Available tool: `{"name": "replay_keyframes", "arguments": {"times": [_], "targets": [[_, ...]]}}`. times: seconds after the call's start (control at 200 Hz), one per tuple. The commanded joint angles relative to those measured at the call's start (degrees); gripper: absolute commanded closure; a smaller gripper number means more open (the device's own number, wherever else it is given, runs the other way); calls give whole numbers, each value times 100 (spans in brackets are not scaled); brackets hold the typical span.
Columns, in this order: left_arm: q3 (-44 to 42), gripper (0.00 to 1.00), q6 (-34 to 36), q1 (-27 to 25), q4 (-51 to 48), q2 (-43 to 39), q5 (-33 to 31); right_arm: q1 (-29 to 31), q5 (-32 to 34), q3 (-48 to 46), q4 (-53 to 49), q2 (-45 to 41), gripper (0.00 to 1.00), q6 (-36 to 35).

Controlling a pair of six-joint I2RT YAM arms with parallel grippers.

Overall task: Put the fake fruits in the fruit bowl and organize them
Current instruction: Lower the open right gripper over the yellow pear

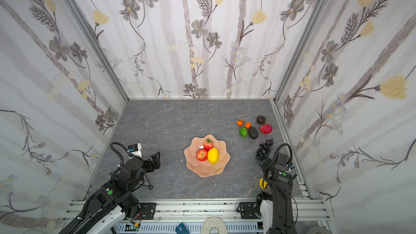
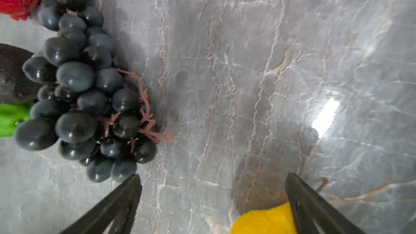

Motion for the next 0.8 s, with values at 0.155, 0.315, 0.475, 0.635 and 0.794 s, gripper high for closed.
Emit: {"name": "replay_keyframes", "arguments": {"times": [0.155, 0.315, 0.475, 0.635, 0.794], "targets": [[1, 0, 13, 8, 129, 122, -134, 493, -642, -11, 434, -210, 0, -63], [12, 0, 14, 11, 154, 206, -124, 1109, -401, 104, 229, -241, 0, 124], [12, 0, 3, 6, 167, 195, -119, 1186, 483, 658, -385, -341, 0, -174], [5, 0, -6, 12, 151, 173, -108, 1203, 1252, 994, -1109, -400, 0, -46], [1, 0, -8, 12, 139, 162, -101, 1382, 1698, 1188, -1677, -518, 0, 400]]}}
